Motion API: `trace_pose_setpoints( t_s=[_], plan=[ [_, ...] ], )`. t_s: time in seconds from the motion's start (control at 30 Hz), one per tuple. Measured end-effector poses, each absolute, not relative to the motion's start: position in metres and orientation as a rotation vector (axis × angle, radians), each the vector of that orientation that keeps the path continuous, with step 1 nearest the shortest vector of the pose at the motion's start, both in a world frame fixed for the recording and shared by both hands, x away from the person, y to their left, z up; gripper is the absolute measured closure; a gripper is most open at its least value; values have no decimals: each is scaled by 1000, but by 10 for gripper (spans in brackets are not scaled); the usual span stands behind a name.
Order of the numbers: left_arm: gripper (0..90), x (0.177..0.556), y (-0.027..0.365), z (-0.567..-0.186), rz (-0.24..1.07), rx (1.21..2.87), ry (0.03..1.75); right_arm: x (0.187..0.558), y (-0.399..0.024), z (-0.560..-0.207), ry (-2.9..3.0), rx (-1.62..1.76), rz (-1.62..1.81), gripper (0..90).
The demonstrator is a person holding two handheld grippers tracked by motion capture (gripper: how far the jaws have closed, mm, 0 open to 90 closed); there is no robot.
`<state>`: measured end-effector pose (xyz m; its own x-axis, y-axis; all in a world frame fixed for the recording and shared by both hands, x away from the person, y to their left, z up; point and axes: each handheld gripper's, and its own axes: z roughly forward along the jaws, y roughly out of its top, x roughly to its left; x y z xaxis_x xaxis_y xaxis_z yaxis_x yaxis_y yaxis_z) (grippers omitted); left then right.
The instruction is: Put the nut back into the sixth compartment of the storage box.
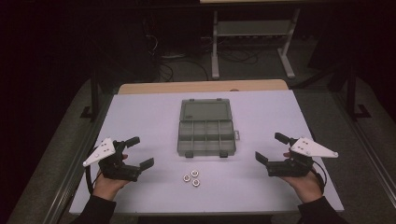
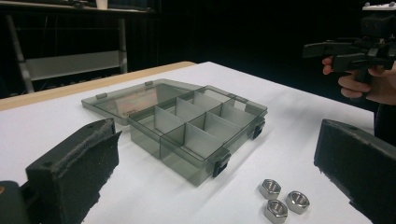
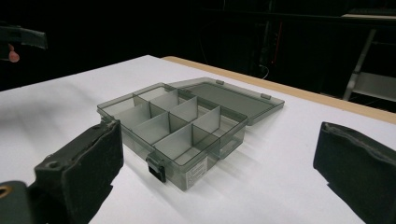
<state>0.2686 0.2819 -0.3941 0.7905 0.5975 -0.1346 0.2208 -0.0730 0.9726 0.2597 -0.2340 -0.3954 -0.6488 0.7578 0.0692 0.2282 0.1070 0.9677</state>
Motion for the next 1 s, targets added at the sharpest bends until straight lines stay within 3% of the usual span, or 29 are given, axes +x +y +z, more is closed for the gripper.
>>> trace_pose_setpoints(
  t_s=[1.0],
  plan=[
    [0, 270, 275, -387, 343, 1730, 637, 258, -239, -394, 1919, 973, 1600, 9]
  ],
)
